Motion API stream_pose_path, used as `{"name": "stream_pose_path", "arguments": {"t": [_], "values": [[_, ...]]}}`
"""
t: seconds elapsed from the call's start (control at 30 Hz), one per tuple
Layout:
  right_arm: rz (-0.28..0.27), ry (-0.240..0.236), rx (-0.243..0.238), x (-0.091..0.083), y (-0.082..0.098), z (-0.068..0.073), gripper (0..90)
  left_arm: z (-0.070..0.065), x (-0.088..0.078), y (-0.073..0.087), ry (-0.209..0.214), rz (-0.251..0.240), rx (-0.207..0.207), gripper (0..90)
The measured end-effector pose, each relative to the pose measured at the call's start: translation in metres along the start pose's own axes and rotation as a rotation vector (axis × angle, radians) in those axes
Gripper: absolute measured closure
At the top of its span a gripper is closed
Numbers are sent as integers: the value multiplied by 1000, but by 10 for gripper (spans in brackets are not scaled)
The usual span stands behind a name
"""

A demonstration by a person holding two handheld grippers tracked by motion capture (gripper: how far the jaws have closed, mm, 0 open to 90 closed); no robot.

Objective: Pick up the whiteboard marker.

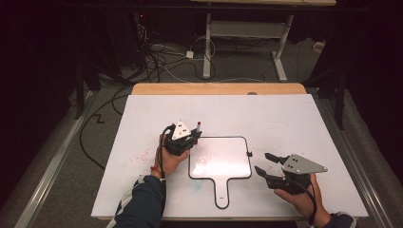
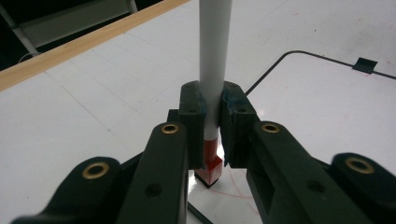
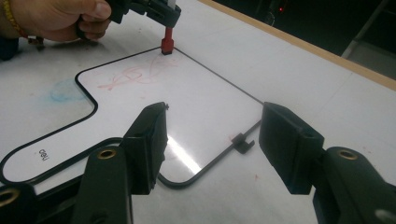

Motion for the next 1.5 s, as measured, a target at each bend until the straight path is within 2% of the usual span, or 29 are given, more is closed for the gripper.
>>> {"name": "stream_pose_path", "arguments": {"t": [0.13, 0.3, 0.53, 0.7, 0.8, 0.97, 1.07, 1.17, 1.27, 1.33, 1.5], "values": [[15, -9, 3, -2, 5, 0, 424, 2, -3, 2, 9, 7, 0, 787], [47, -23, -16, -4, 13, 3, 420, 2, -7, 4, 18, 30, -2, 788], [74, -18, -39, -7, 18, 5, 413, 3, -12, 7, 25, 55, -16, 788], [91, -22, -38, -4, 20, 5, 408, 4, -7, 7, 39, 11, -72, 790], [95, -31, -46, -3, 20, 7, 407, 1, 1, 3, 43, -15, -86, 790], [96, -38, -51, -1, 20, 8, 403, -9, 12, -5, 63, -29, -72, 790], [101, -37, -48, 0, 21, 7, 402, -12, 15, -9, 45, -12, -33, 790], [99, -36, -49, 0, 20, 7, 402, -7, 14, -8, 9, 21, -9, 790], [95, -29, -53, -1, 19, 6, 402, 4, 6, -3, -15, 62, -24, 790], [95, -28, -53, -1, 19, 5, 402, 9, 3, -1, -14, 68, -45, 790], [102, -21, -58, -1, 20, 5, 399, 6, 5, -2, 4, 64, -59, 790]]}}
Point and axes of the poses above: each handheld gripper's, and its own axes: x roughly forward along the jaws, y roughly out of its underside, z roughly to its left, the point moved 8 cm from there along x, roughly forward along the jaws, and after that the axes turned 9 degrees about x, right-handed, at the moved point
